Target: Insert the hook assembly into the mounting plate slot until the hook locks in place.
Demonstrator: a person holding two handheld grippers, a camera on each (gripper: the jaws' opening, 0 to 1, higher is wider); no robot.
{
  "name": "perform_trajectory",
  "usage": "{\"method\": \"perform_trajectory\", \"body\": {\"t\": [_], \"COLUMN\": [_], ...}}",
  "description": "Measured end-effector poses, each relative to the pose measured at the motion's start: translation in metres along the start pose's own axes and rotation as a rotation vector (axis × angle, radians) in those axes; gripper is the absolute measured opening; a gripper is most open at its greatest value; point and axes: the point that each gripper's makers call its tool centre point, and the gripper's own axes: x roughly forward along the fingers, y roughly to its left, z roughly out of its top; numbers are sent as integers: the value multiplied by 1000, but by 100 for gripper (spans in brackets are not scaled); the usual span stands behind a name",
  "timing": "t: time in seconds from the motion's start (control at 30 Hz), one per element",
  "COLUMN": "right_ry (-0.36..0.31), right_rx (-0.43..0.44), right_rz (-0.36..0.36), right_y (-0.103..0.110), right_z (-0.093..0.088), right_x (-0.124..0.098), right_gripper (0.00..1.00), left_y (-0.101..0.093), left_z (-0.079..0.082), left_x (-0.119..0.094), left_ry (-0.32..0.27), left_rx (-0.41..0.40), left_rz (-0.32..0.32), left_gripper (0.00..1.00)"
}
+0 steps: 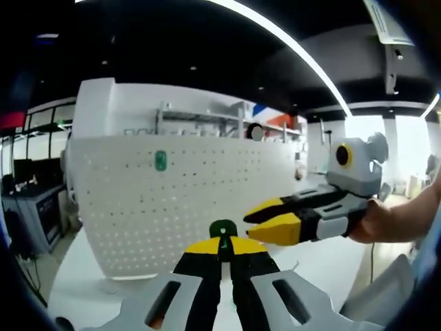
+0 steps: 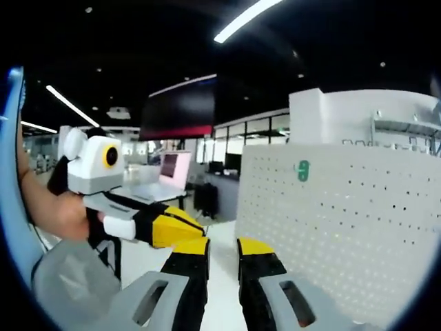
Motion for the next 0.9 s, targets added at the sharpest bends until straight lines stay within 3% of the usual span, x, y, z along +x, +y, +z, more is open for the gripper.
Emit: {"method": "perform_trajectory", "body": {"t": [0.6,0.9], "right_ry": [65,86], "right_rx": [-65,-95], "right_rz": [-69,-114], "right_y": [-30,-44], "right_z": [-19,-22], "right_x": [-37,-60], "right_gripper": [37,46], "left_y": [35,68], "left_z": [11,28], "left_x": [-3,0], "left_ry": [-3,-22], "left_rx": [36,83], "left_rz": [63,121], "left_gripper": [3,3]}}
